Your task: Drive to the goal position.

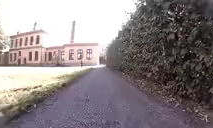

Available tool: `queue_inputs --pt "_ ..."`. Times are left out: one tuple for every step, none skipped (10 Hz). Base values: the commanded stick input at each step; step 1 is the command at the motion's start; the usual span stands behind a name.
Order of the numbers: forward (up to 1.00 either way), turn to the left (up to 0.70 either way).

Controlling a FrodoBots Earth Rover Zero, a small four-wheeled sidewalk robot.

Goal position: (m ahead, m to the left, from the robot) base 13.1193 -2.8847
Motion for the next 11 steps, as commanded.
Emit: queue_inputs --pt "0.70 0.35" --pt "0.70 0.08" --pt "0.70 0.00" --pt "0.70 0.00" --pt "0.70 0.00" --pt "0.70 0.00" --pt "0.70 0.00" --pt "0.70 0.00" --pt "0.70 0.00" --pt "0.70 0.00" --pt "0.70 0.00"
